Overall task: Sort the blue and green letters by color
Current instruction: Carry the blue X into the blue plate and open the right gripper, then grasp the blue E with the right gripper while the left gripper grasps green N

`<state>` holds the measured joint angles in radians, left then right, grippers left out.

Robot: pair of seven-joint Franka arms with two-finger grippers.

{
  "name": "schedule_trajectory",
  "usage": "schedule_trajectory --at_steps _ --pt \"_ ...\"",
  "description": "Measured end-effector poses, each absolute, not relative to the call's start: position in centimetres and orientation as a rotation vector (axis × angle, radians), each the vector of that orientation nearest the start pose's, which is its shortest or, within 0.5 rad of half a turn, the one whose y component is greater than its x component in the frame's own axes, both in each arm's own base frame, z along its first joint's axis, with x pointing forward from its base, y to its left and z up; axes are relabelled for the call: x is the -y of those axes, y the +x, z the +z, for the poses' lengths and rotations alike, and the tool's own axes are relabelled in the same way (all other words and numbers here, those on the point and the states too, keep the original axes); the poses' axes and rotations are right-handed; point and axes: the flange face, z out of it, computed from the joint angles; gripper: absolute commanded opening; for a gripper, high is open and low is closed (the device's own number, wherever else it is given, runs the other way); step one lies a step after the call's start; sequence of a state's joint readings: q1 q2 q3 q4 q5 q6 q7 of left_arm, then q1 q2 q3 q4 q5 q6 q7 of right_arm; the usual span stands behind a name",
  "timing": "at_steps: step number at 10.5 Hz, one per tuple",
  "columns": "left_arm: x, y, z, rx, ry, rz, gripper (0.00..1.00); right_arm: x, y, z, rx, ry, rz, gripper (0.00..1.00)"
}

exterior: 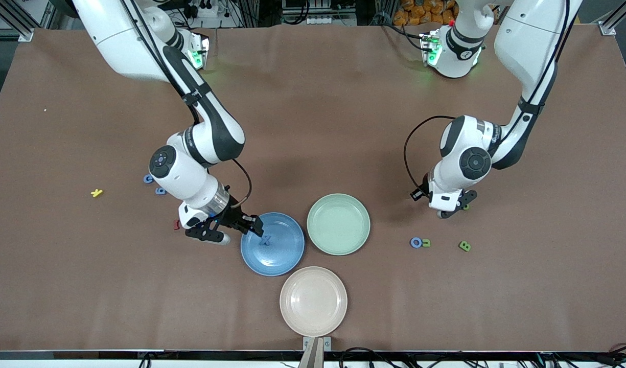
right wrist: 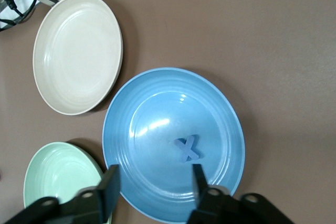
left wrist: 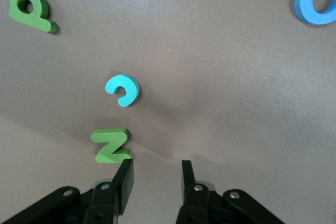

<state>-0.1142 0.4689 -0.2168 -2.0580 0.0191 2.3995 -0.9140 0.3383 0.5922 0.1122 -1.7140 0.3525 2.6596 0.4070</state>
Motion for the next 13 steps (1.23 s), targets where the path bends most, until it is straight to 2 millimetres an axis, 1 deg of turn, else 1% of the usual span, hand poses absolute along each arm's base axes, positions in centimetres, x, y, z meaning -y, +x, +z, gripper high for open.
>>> schedule_trajectory --at_steps 1,2,3,4,5,6,7,8,9,10,11,13 --pt "18.7 54.9 20.0 0.908 -3.001 0.229 0.58 -28.6 64.3 28.3 -0.374 -2.710 -0.281 1.00" --pt "18.6 54.9 19.9 0.910 -2.999 0.231 0.62 -28.6 64.3 28.3 -0.373 -2.711 -0.281 1.00" --pt "18.5 54.8 19.8 0.912 -2.996 0.235 0.63 -28.5 64.3 28.2 -0.365 -2.717 -0.275 1.00" --pt "18.4 54.8 19.7 0.913 -2.994 0.238 0.63 -28.2 64.2 27.6 -0.328 -2.742 -0.236 1.00" --pt "18.3 54.7 19.5 0.915 -2.992 0.242 0.63 -27.4 63.8 26.5 -0.252 -2.784 -0.167 1.00" --pt "18.2 54.6 19.4 0.916 -2.989 0.247 0.64 -26.2 63.4 25.2 -0.177 -2.826 -0.081 1.00" --pt "18.1 54.5 19.3 0.917 -2.987 0.250 0.65 -24.2 63.2 23.9 -0.085 -2.868 0.017 1.00" --pt "18.0 54.5 19.2 0.920 -2.985 0.251 0.67 -22.0 63.2 23.0 0.008 -2.896 0.078 1.00" --pt "17.8 54.6 19.2 0.920 -2.983 0.250 0.67 -20.1 63.3 22.5 0.149 -2.928 0.105 1.00" --pt "17.5 54.6 19.1 0.889 -2.977 0.232 0.67 -18.8 63.5 22.3 0.327 -2.958 0.107 1.00" --pt "16.7 54.7 19.0 0.873 -2.968 0.216 0.67 -18.3 63.5 22.2 0.461 -2.970 0.102 1.00" --pt "15.2 54.9 18.6 0.889 -2.959 0.204 0.67 -19.0 63.3 22.1 0.759 -3.018 0.100 1.00"
